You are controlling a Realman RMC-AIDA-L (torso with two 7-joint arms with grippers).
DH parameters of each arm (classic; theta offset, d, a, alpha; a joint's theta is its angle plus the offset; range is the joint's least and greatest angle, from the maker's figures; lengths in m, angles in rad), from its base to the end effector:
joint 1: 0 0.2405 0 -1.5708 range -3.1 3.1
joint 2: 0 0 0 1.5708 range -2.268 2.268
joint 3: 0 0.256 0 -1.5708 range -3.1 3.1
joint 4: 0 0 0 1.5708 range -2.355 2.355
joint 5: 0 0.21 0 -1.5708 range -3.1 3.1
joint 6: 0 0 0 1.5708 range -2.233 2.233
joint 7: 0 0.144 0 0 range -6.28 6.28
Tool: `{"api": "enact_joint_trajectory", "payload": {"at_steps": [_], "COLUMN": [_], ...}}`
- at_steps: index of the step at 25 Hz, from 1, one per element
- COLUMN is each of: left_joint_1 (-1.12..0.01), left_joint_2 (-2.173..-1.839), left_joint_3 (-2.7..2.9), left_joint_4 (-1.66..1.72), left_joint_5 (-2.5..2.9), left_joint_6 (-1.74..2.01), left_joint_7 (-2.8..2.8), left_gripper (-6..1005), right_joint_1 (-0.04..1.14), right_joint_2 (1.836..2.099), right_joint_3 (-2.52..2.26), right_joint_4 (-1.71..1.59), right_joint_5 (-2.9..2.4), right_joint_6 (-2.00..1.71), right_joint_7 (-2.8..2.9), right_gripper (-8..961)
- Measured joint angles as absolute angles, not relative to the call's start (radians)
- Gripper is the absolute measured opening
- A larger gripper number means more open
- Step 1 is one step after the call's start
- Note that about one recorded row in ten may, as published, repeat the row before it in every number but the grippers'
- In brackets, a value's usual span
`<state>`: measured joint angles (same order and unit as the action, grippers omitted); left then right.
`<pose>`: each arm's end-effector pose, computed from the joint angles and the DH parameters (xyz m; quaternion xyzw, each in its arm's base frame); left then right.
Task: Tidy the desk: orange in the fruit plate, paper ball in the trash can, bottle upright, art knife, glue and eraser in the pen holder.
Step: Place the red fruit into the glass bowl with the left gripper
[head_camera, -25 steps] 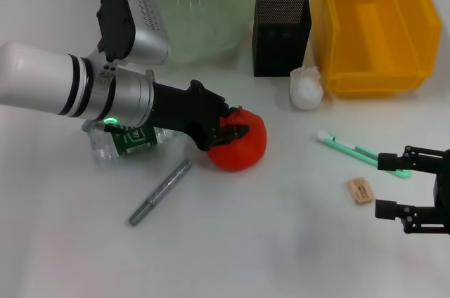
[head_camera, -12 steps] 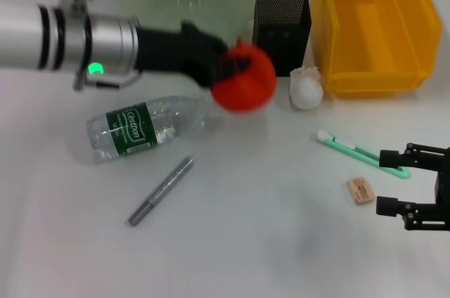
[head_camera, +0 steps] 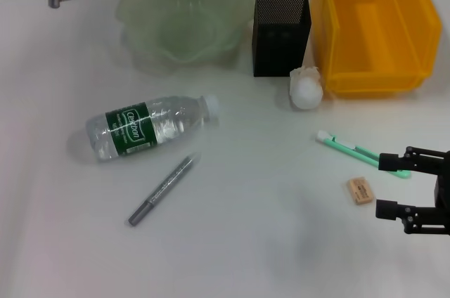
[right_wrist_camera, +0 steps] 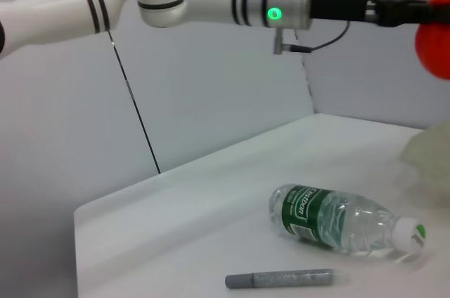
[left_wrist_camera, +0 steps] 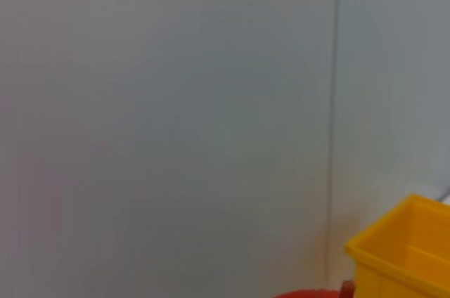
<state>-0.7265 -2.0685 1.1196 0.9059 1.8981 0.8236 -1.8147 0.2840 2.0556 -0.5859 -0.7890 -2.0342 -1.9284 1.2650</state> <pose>-0.1515 0.4594 0.0205 -0.8977 -0.1966 -0.1870 0.3473 0.3067 0.2350 0.0420 -0.9381 0.1924 0.2735 0.0903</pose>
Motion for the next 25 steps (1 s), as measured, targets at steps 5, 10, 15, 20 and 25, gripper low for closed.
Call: {"api": "enact_joint_trajectory", "payload": {"at_steps": [5,10,15,20,25], "left_joint_1": [-0.758,-0.783,-0.79,-0.794,-0.79], "left_joint_2": [-2.072,-2.076,-2.075,-2.075,-2.073], "left_joint_3": [1.122,1.181,1.195,1.19,1.188], "left_joint_4": [0.857,0.811,0.784,0.768,0.764], "left_joint_5": [1.899,1.899,1.899,1.899,1.895], "left_joint_6": [0.756,0.653,0.62,0.61,0.624], "left_joint_7": [-1.809,-1.812,-1.815,-1.813,-1.808], "left_gripper": [75,91,106,406,623], "right_joint_1": [0.288,0.292,0.305,0.317,0.334], "right_joint_2": [2.061,2.062,2.062,2.062,2.065], "right_joint_3": [-0.586,-0.586,-0.592,-0.593,-0.594], "right_joint_4": [-0.789,-0.789,-0.79,-0.79,-0.819], "right_joint_5": [-2.035,-2.035,-2.034,-2.034,-2.031], "right_joint_6": [-1.928,-1.929,-1.929,-1.929,-1.932], "right_joint_7": [1.266,1.267,1.267,1.267,1.312], "right_gripper": [784,784,784,785,785]}}
